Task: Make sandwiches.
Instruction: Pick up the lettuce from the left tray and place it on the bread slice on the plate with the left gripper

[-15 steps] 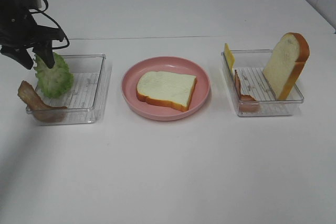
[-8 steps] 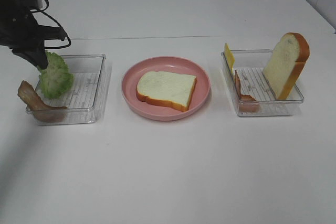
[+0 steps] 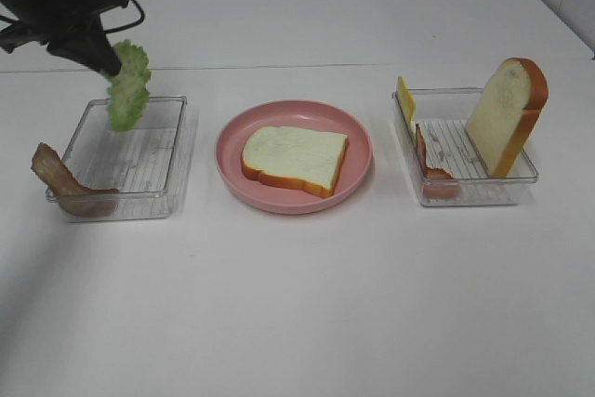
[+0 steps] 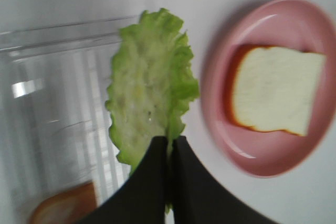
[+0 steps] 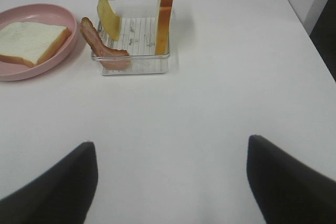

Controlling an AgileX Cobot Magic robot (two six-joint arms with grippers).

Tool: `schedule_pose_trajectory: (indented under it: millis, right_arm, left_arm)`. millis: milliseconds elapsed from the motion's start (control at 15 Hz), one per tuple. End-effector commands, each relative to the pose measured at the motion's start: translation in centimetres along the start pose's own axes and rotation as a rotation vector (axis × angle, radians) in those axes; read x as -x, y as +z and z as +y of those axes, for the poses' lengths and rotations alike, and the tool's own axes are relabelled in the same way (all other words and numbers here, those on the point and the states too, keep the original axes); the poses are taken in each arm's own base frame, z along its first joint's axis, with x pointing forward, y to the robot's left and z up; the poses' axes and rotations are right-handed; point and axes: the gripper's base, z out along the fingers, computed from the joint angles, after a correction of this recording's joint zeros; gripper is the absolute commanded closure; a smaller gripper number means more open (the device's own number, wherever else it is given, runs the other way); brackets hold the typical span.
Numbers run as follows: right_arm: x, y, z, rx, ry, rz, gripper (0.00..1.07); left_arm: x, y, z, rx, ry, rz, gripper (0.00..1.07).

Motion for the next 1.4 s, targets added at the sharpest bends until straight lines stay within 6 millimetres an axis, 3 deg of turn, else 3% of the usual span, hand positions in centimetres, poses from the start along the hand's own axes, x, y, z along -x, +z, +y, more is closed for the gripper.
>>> schedule_pose_trajectory:
  millis: [67, 133, 267, 400, 533, 600, 933, 1400]
  right_arm:
    - [0.0, -0.1, 0.0, -0.011, 0.003, -0.023, 0.33]
    - [0.0, -0.1, 0.0, -0.011, 0.003, -0.023, 0.33]
    - [0.0, -0.1, 0.0, -0.011, 0.003, -0.023, 0.33]
    - [0.0, -0.1, 0.0, -0.011, 0.003, -0.023, 0.33]
    - [0.0, -0.1, 0.0, -0.011, 0.003, -0.023, 0.33]
    - [0.0, -0.1, 0.0, -0.011, 0.003, -0.023, 0.33]
    - [0.0, -0.1, 0.0, -0.011, 0.003, -0.023, 0.33]
    - [0.0, -0.1, 0.0, -0.011, 0.003, -0.023, 0.33]
  left_arm:
    - [0.3, -0.5, -2.5, -0.189, 0.027, -0.048, 1.07]
    - [0.2, -0.1, -4.9, -0.301, 0.063, -0.066, 1.07]
    - [-0.2, 0.8, -7.5, -0.366, 0.104, -0.072, 1.07]
    - [-1.4, 3.7, -11.2, -0.435, 0.131, -0.041, 1.07]
    - [-2.3, 6.4, -13.4, -0.482, 0.134, -0.037, 1.07]
    - [-3.0, 9.3, -14.2, -0.491, 0.115, -0.019, 1.07]
    - [-3.9, 14.3, -12.0, -0.429, 0.064, 0.031, 1.07]
    - [-4.5, 14.0, -12.8, -0.527, 0.054, 0.104, 1.07]
